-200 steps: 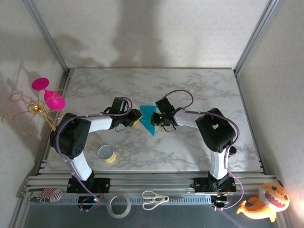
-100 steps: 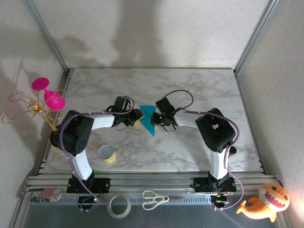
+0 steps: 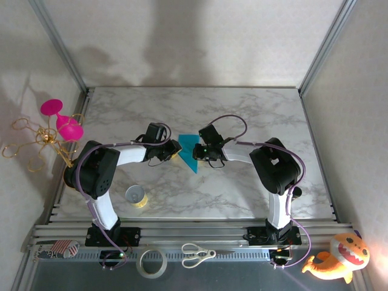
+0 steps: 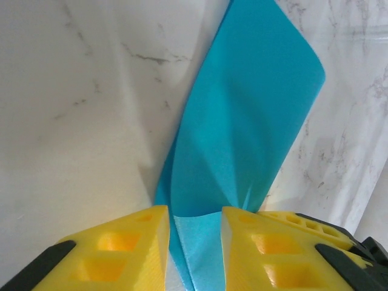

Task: Fold a paper plane with a square sheet of paper (pick it up from the middle)
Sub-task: Fourth fold the wing at the center of the table.

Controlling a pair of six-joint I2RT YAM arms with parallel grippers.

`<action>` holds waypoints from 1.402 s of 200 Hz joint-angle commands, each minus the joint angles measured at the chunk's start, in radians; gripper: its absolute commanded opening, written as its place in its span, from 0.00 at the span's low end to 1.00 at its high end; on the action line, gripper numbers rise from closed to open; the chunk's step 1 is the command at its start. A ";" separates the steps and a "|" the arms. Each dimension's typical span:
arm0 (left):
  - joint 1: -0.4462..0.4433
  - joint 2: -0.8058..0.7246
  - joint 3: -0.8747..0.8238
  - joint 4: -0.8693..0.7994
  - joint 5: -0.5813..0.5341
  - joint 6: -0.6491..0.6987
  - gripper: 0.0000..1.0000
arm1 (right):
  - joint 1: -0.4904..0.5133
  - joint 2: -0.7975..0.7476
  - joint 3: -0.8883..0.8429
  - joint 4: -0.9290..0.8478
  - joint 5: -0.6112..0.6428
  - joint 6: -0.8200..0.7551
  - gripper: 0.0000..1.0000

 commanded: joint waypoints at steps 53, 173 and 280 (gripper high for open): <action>0.003 0.057 0.094 -0.068 0.105 0.148 0.27 | -0.007 0.043 -0.021 -0.033 0.009 -0.002 0.17; 0.026 0.041 0.075 -0.001 0.137 0.137 0.07 | -0.015 -0.152 -0.043 0.086 0.077 -0.153 0.34; -0.107 -0.151 -0.092 0.126 -0.219 -0.235 0.05 | 0.168 -0.284 -0.380 0.624 0.385 -0.703 0.56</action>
